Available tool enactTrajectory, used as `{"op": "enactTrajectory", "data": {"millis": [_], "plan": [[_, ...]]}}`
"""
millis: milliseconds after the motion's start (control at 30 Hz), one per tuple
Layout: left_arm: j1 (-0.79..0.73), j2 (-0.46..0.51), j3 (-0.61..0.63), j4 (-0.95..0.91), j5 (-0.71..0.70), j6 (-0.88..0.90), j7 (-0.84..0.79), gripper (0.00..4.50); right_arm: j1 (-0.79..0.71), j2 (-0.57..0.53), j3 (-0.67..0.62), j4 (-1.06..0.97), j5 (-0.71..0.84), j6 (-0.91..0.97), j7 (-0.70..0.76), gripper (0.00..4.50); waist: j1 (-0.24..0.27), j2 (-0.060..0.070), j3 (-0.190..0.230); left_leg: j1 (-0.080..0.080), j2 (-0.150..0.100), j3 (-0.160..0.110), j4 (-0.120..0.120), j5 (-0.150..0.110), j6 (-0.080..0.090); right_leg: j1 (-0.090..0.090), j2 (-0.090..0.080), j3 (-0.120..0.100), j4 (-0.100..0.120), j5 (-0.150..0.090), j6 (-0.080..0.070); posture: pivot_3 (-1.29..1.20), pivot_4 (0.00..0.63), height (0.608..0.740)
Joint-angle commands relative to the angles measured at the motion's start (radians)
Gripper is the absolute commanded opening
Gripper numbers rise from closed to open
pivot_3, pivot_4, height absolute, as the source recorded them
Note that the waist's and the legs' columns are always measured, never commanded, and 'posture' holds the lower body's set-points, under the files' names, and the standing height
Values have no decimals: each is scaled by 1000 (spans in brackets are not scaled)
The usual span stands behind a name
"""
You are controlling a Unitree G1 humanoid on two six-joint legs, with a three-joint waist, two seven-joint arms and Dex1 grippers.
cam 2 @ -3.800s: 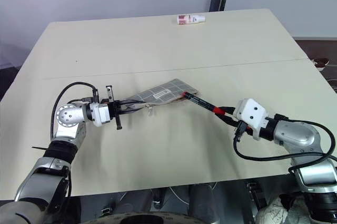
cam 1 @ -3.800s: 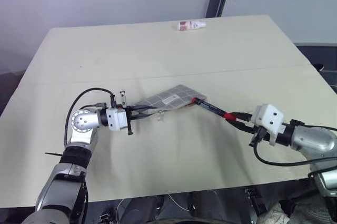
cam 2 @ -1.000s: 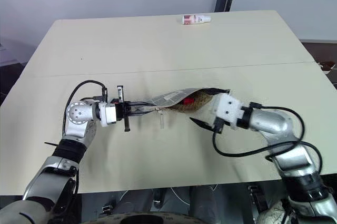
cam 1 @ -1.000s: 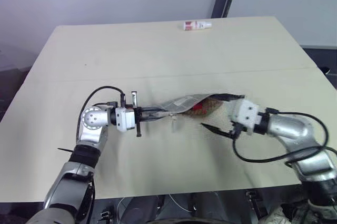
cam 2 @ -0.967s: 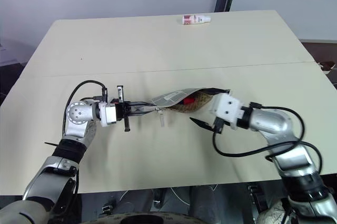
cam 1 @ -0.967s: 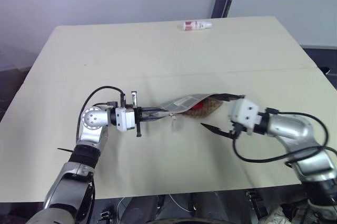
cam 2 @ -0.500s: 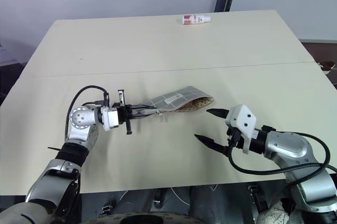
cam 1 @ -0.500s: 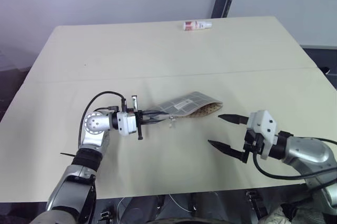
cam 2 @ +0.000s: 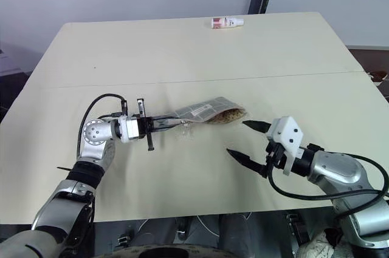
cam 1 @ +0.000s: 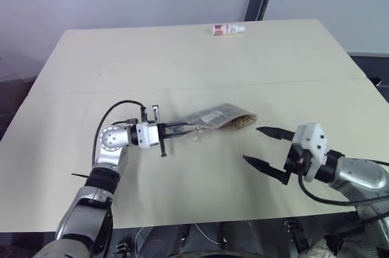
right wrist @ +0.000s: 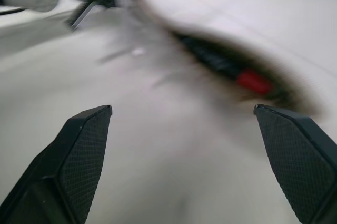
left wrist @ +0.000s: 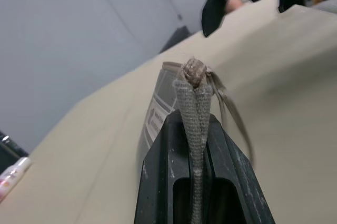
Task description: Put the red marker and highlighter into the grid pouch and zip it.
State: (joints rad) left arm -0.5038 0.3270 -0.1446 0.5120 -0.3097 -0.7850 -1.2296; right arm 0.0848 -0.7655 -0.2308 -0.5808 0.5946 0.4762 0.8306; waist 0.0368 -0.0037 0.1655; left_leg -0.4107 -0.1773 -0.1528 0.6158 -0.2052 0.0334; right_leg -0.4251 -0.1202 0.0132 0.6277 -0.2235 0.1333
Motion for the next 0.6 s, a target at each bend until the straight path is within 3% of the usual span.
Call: {"op": "enactTrajectory", "data": {"millis": [33,367,600], "plan": [[38,-2,-24,-82,7,9,8,0,22,-45,-38,-44,26,-4,47,4484,2,-2,-1,0,0,1,0,-1,0,1,-1,0,0,0,0,0,150,740],[-17,40,23,0,22,-19,33,0,98,-34,-58,-41,20,17,14,4484,2,-3,0,0,1,3,0,-2,1,1,0,1,-1,0,1,0,150,740],[-59,27,21,36,51,-42,70,0,43,3,58,-43,23,91,-32,4484,2,-3,0,0,1,3,0,-2,2,0,0,2,-1,1,2,0,150,740]]}}
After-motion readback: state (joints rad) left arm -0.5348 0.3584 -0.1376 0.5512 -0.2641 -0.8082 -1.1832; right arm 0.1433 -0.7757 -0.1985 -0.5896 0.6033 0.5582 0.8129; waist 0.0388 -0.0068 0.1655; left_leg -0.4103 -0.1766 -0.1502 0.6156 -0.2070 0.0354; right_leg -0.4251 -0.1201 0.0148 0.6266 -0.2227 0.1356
